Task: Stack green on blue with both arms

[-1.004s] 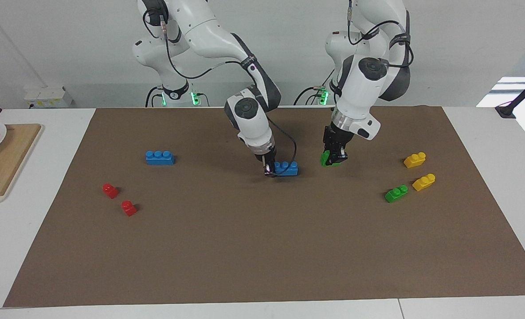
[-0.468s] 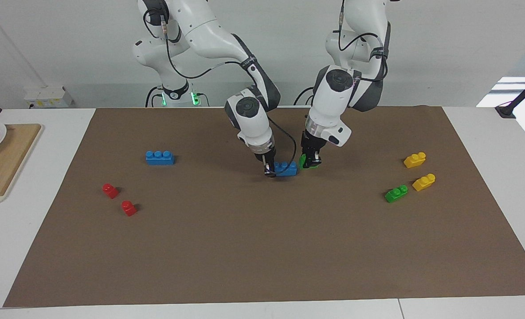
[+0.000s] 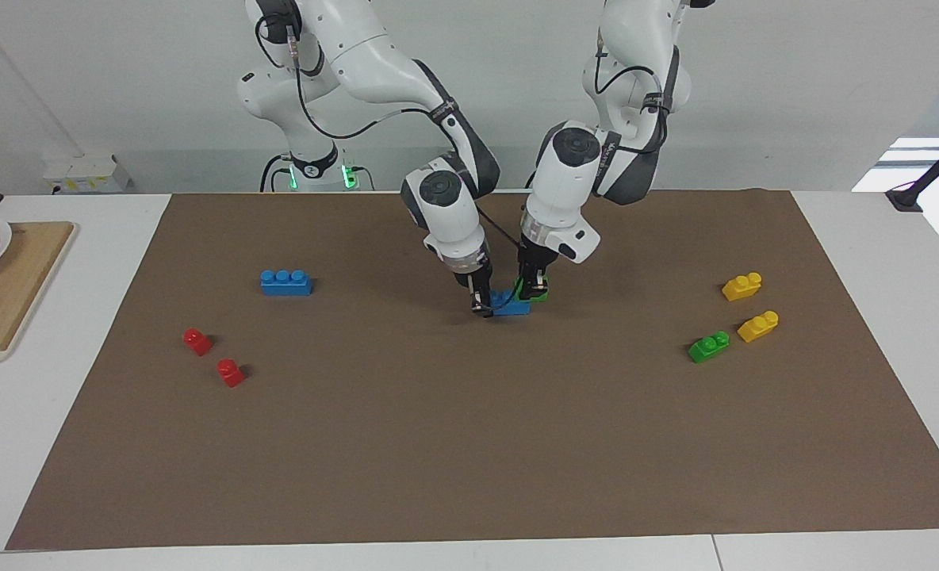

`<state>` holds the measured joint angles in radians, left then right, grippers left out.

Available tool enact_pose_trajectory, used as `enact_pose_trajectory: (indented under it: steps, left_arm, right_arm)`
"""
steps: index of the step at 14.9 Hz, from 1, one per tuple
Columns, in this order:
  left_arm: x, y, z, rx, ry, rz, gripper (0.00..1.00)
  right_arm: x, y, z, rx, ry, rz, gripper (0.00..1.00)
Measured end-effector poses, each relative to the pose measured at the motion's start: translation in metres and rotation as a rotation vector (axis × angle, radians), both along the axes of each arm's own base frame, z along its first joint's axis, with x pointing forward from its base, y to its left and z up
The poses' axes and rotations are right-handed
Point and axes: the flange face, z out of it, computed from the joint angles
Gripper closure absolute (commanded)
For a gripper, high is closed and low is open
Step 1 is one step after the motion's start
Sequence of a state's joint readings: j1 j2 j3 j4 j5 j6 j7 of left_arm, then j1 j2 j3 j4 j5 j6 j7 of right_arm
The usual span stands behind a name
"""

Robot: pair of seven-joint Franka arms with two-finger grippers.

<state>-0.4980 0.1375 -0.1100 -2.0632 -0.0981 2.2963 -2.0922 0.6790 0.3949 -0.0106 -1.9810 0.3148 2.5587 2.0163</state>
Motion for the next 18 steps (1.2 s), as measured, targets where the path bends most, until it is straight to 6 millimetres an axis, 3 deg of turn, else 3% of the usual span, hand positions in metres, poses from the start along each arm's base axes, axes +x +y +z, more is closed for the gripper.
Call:
enact_pose_trajectory:
  steps: [2,18]
  left_arm:
    - [-0.003,-0.007,-0.01,0.015,0.002,-0.022,1.0]
    - [-0.004,-0.014,-0.01,0.016,-0.021,-0.041,1.0]
  right_arm:
    - [0.0,0.0,0.0,0.0,-0.001,0.0,1.0]
    - [-0.002,-0.001,0.0,0.006,-0.016,-0.004,1.0]
